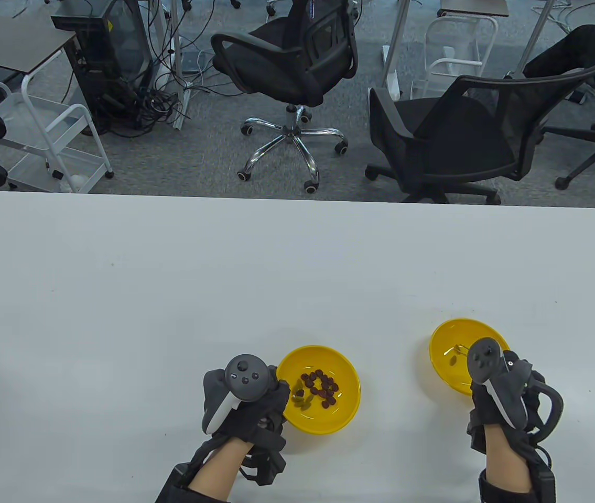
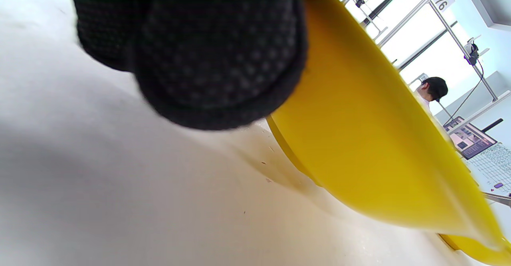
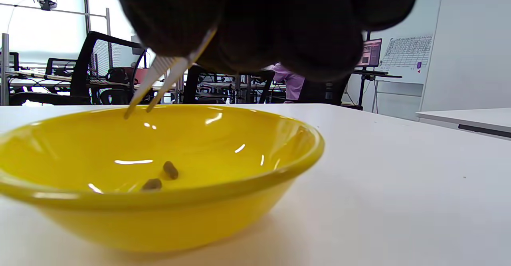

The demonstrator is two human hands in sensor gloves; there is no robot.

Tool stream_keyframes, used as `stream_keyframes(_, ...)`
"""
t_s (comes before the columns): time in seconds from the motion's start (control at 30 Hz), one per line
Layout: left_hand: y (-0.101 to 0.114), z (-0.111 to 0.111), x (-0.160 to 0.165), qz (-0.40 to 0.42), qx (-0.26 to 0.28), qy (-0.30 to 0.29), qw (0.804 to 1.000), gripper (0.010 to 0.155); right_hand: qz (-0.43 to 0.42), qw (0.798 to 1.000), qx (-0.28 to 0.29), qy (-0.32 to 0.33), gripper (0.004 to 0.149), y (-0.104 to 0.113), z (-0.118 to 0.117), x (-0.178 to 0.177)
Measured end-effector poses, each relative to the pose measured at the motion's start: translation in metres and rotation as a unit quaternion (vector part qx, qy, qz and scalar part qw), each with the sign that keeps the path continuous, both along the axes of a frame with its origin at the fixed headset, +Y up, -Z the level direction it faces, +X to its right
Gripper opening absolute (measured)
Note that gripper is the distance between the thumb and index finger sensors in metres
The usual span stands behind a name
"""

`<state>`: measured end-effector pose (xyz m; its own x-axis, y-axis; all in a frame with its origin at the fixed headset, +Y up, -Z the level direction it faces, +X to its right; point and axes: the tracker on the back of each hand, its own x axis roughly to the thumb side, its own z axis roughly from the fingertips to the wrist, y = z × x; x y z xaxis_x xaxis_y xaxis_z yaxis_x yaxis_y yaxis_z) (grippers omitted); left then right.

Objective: Pick raisins with tweezers into bowl

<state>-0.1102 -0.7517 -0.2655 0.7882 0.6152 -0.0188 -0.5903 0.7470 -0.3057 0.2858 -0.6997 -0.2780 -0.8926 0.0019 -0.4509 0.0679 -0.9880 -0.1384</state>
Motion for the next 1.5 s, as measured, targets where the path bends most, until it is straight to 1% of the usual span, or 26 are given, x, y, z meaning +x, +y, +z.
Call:
stream_keyframes(0.13,0.000,0.000,0.000,0.000,0.001,0.000,1.000,0.056,0.009,0.999,0.016,0.026,0.048,0.005,0.004,-0.012)
stream_keyframes(0.23,0.000,0.000,0.000,0.001,0.000,-0.001,1.000,0.056,-0.002,0.998,0.024,0.060,0.048,0.009,0.006,-0.025)
stream_keyframes(0.4,-0.001,0.000,0.001,0.000,0.000,-0.004,1.000,0.056,-0.036,0.990,0.027,0.137,0.049,0.010,0.011,-0.056)
stream_keyframes(0.53,-0.001,0.001,0.002,0.000,0.000,-0.008,1.000,0.056,-0.033,0.976,0.029,0.212,0.049,0.008,0.018,-0.088)
stream_keyframes(0.67,-0.001,0.001,0.003,0.000,0.000,-0.011,1.000,0.056,-0.025,0.956,0.038,0.289,0.049,0.006,0.030,-0.119)
stream_keyframes(0.83,-0.001,0.001,0.004,0.001,0.001,-0.013,1.000,0.056,-0.005,0.932,0.034,0.360,0.048,-0.001,0.042,-0.147)
stream_keyframes(1.07,-0.001,0.002,0.006,0.001,0.000,-0.016,1.000,0.056,0.023,0.913,0.010,0.407,0.048,-0.010,0.047,-0.162)
stream_keyframes(1.23,-0.002,0.002,0.007,0.001,-0.001,-0.021,1.000,0.056,0.045,0.902,0.010,0.429,0.048,-0.015,0.050,-0.170)
stream_keyframes(1.5,-0.002,0.003,0.010,0.002,-0.001,-0.027,1.000,0.056,0.063,0.901,0.005,0.430,0.048,-0.017,0.052,-0.174)
